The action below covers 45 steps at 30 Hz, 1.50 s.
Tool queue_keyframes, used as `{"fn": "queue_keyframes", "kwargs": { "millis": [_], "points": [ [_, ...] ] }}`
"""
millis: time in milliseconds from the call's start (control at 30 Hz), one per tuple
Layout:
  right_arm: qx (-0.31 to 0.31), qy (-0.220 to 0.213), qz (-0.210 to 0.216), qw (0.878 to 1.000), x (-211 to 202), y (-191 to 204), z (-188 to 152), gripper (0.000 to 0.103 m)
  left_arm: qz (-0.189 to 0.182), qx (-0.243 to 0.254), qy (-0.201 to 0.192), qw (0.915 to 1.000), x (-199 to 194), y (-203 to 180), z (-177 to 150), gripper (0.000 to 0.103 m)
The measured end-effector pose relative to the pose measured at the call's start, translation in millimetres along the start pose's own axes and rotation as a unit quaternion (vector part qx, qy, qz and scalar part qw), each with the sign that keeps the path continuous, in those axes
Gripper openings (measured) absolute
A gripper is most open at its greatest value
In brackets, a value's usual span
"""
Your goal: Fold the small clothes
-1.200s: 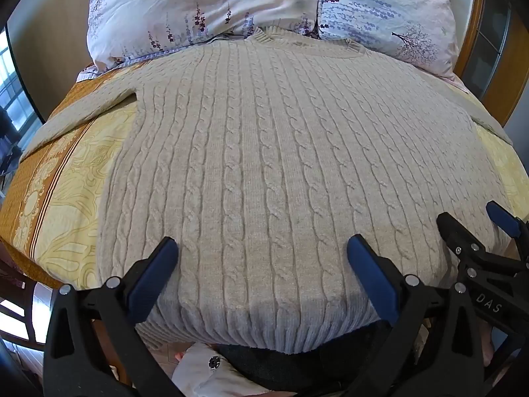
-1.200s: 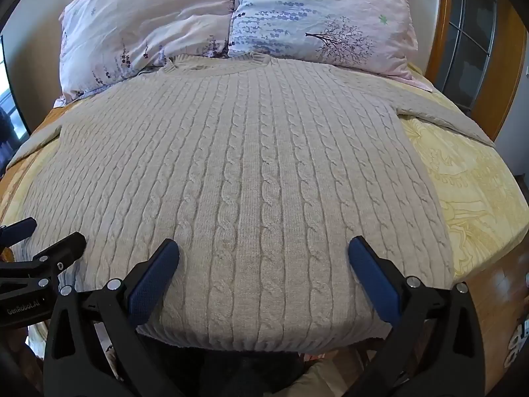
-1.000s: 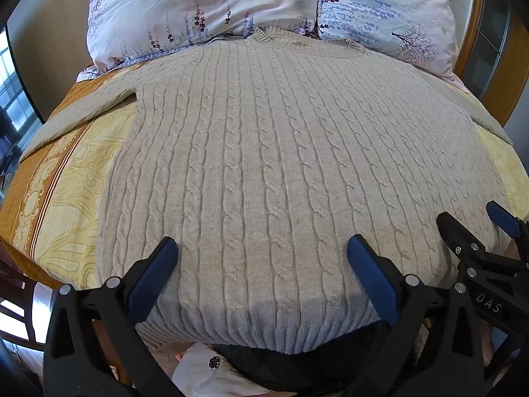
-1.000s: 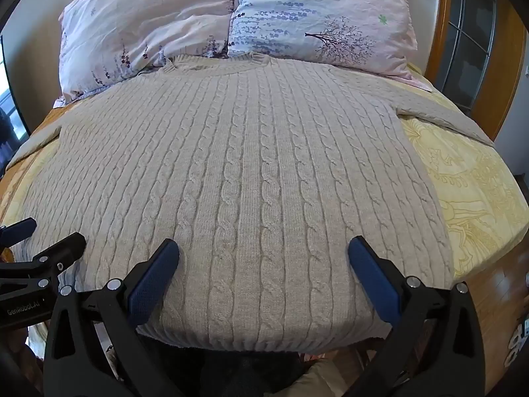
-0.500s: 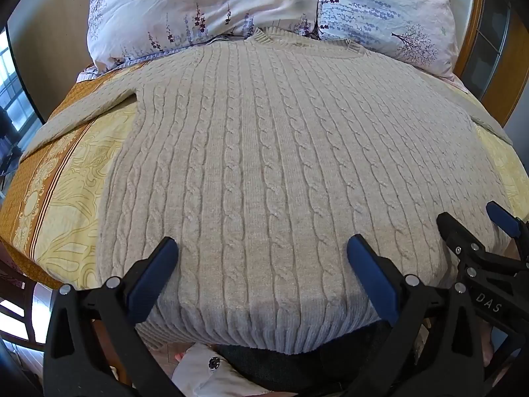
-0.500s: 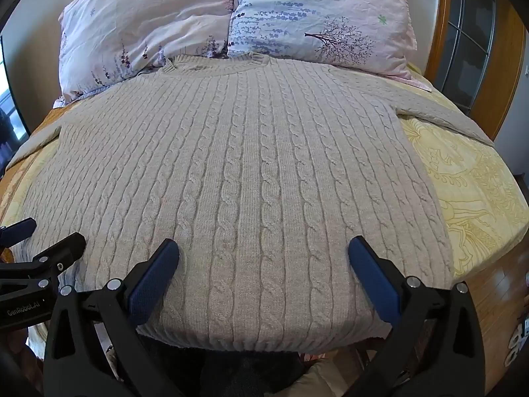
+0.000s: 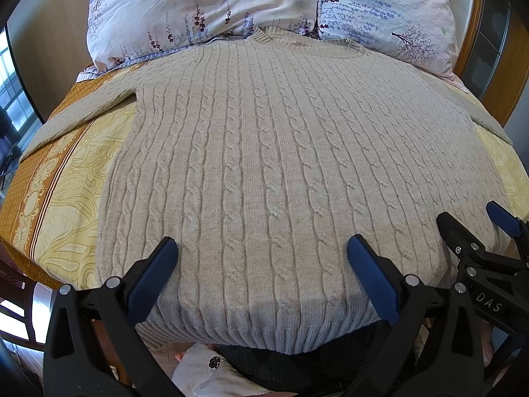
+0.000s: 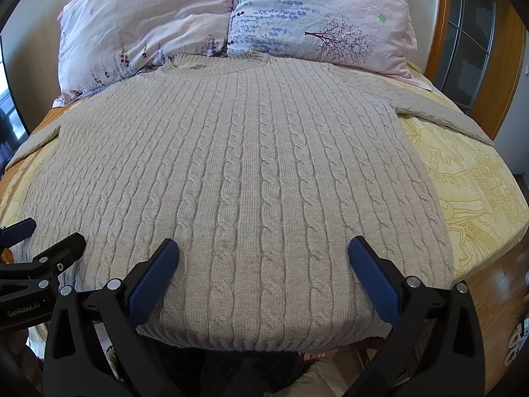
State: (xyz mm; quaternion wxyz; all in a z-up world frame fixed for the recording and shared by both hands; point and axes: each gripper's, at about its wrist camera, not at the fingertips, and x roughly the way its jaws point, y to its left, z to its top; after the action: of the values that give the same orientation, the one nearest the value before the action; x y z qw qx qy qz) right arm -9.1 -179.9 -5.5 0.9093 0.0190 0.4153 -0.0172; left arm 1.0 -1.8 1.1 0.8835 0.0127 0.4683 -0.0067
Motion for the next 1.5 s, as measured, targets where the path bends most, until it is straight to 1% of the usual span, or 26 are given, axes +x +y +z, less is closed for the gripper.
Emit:
{"fn": "queue_keyframes", "kwargs": {
  "millis": [1500],
  "points": [
    [0.000, 0.001, 0.000, 1.000, -0.9, 2.1, -1.5, 0.102, 0.000, 0.000, 0.000, 1.0000, 0.2, 1.3, -1.1, 0.101]
  ]
}}
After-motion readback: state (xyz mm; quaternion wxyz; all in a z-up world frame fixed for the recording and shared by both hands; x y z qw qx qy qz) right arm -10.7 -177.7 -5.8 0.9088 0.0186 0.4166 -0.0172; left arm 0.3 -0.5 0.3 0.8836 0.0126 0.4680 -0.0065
